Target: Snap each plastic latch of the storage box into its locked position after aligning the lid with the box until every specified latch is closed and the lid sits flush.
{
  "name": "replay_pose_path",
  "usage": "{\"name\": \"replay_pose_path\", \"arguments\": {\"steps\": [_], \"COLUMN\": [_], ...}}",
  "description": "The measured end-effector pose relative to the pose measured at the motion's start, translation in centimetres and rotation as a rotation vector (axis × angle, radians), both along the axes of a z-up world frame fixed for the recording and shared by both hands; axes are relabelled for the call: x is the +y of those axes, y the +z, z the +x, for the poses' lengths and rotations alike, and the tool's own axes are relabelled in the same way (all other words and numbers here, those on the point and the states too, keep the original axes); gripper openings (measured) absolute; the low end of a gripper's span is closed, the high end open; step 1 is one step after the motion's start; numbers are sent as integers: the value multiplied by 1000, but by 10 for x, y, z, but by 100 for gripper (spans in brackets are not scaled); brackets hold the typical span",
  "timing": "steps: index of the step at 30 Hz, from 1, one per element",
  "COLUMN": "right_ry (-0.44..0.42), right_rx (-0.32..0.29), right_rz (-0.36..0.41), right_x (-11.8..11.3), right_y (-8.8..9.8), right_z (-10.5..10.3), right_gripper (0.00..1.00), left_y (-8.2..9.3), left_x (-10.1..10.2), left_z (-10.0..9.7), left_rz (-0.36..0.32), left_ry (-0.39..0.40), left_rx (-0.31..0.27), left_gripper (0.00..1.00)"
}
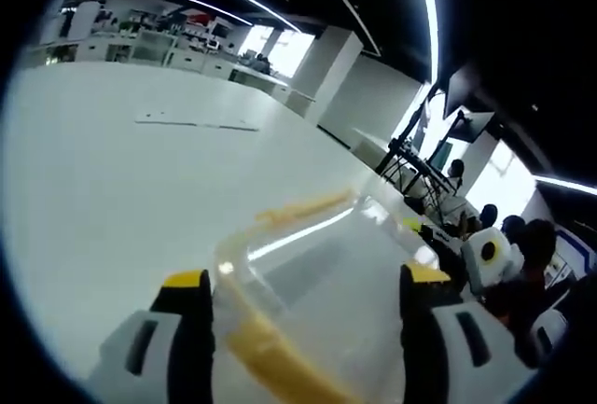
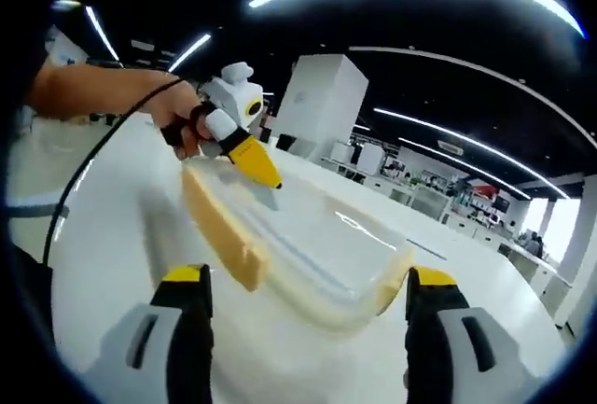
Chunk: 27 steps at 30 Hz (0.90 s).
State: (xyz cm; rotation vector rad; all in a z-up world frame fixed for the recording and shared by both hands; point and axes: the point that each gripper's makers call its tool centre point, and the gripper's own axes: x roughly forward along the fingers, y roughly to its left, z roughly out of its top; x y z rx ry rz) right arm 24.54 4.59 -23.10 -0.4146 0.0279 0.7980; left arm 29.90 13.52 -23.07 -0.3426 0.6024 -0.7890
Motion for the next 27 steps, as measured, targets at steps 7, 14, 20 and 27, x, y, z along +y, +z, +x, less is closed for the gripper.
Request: {"name": "replay_pose_path", "arguments": {"steps": [7,14,20,27], "right_ry": [10,27,54,146], "right_rx": [-4,-42,-31,-29], "right_rz": [20,12,18,12], "right_x": [-1,0,-6,-7], "right_y": [-1,2,6,15], "right_z": [0,0,-2,-13], "right_gripper": [87,88,82,87], "left_y": [6,35,62,59], "left_x": [4,12,25,38], "left_z": [0,-7,-17,-34], "left_rz": [-82,-160,-188,-47], "left_ry": [38,56,89,99], "left_rx": [-52,-203,-354,-515], "left_gripper": [79,88,97,94]}}
